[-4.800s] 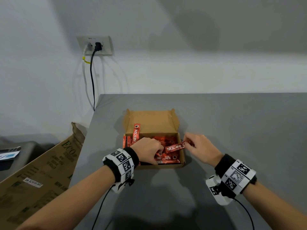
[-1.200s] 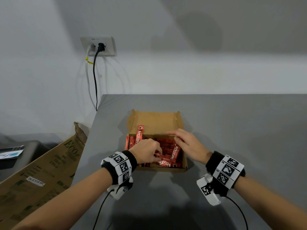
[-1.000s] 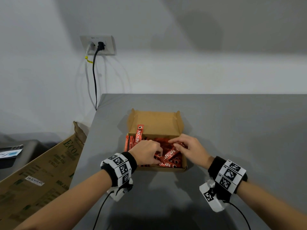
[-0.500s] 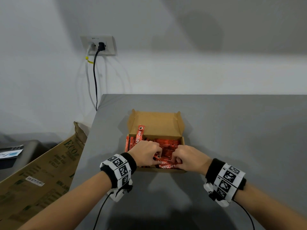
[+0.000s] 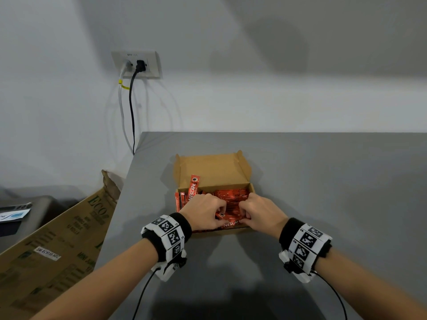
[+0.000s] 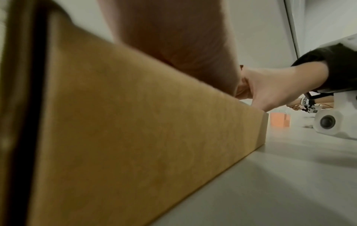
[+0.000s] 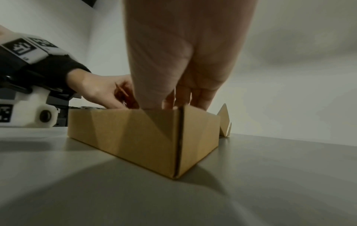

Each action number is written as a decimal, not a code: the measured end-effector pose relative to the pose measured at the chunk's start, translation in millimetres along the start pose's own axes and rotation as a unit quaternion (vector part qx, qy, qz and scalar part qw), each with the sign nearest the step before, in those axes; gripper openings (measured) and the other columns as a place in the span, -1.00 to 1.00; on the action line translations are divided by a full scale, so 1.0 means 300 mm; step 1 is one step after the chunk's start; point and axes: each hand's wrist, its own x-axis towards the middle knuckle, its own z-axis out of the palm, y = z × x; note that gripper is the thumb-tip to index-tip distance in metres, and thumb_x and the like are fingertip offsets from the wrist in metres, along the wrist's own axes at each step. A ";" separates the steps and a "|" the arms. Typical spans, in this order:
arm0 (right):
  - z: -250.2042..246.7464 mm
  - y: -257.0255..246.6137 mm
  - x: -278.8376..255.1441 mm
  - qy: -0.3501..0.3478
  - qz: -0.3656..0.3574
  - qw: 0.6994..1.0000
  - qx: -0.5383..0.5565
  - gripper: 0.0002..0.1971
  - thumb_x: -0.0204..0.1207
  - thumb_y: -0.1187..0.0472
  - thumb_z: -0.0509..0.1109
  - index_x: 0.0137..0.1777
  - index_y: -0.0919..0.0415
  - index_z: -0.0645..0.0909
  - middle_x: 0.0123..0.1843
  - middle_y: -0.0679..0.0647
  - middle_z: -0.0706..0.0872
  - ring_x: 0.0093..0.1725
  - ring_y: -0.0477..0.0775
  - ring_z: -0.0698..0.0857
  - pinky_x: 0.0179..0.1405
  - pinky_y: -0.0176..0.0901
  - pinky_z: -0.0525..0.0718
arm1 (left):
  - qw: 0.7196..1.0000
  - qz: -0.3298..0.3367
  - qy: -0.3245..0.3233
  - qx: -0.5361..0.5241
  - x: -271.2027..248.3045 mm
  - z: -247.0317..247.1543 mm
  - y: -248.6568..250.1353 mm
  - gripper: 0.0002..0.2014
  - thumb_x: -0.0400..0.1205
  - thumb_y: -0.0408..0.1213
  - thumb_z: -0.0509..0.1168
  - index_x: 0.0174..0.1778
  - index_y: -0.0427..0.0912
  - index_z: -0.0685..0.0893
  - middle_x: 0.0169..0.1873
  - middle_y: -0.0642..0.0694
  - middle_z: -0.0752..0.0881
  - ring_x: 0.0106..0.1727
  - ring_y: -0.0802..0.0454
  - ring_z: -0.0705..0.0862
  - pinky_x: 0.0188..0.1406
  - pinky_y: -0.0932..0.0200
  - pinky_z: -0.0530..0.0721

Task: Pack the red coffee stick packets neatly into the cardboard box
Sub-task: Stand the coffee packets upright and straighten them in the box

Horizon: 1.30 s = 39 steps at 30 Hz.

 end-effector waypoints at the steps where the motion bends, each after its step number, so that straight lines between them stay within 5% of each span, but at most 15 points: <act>1: -0.002 -0.001 0.003 -0.004 -0.001 1.000 -0.006 -0.82 0.49 0.09 0.41 -0.05 0.20 0.58 -0.03 0.06 0.68 0.11 0.04 0.53 -0.03 -0.13 0.54 | 1.000 0.005 -0.002 0.011 -0.001 0.000 0.002 -0.69 0.53 0.08 0.33 -0.03 -0.08 0.64 -0.07 0.02 0.73 -0.05 0.06 0.68 -0.09 0.12 0.63; 8: -0.056 -0.004 0.023 -0.072 -0.009 0.997 0.027 -0.77 0.41 0.11 0.50 0.00 0.18 0.64 -0.07 0.04 0.72 -0.05 0.03 0.65 -0.21 -0.27 0.45 | 0.998 0.030 -0.001 0.056 -0.008 0.002 0.011 -0.73 0.55 0.01 0.31 0.01 -0.09 0.62 -0.01 0.02 0.71 -0.02 0.04 0.66 -0.12 0.14 0.58; 20: -0.059 0.008 0.019 -0.083 -0.005 0.996 -0.016 -0.89 0.38 0.18 0.47 -0.13 0.14 0.62 -0.13 -0.03 0.68 -0.05 0.03 0.64 -0.19 -0.23 0.40 | 0.998 0.044 0.005 0.043 -0.005 0.005 0.010 -0.78 0.55 0.00 0.32 -0.02 -0.05 0.60 -0.03 0.05 0.72 -0.04 0.06 0.67 -0.19 0.20 0.52; 27: -0.070 0.019 0.013 -0.093 0.002 0.995 0.040 -0.84 0.43 0.06 0.48 -0.16 0.13 0.62 -0.22 -0.05 0.65 -0.23 -0.07 0.58 -0.37 -0.35 0.46 | 0.997 0.042 -0.048 -0.039 -0.004 -0.041 -0.003 -0.81 0.47 -0.13 0.40 -0.05 -0.04 0.62 -0.08 0.04 0.72 -0.07 0.07 0.65 -0.07 0.12 0.63; 35: -0.067 0.011 0.016 -0.075 -0.002 0.993 0.088 -0.88 0.53 0.10 0.38 -0.09 0.15 0.63 -0.10 0.02 0.73 -0.14 -0.01 0.69 -0.11 -0.14 0.67 | 0.995 0.029 0.033 -0.090 0.003 -0.092 -0.014 -0.91 0.56 -0.32 0.31 -0.04 -0.14 0.61 -0.06 -0.02 0.68 -0.07 0.08 0.60 -0.06 0.24 0.55; 39: -0.063 -0.014 0.038 0.054 -0.008 0.994 0.098 -0.69 0.60 -0.02 0.27 0.17 0.18 0.54 0.01 0.01 0.65 -0.06 -0.04 0.58 -0.01 -0.19 0.57 | 0.964 0.030 0.158 -0.212 0.004 -0.079 0.012 -0.81 0.72 -0.32 0.11 -0.04 -0.30 0.61 -0.19 0.05 0.57 -0.15 0.27 0.49 -0.07 0.40 0.41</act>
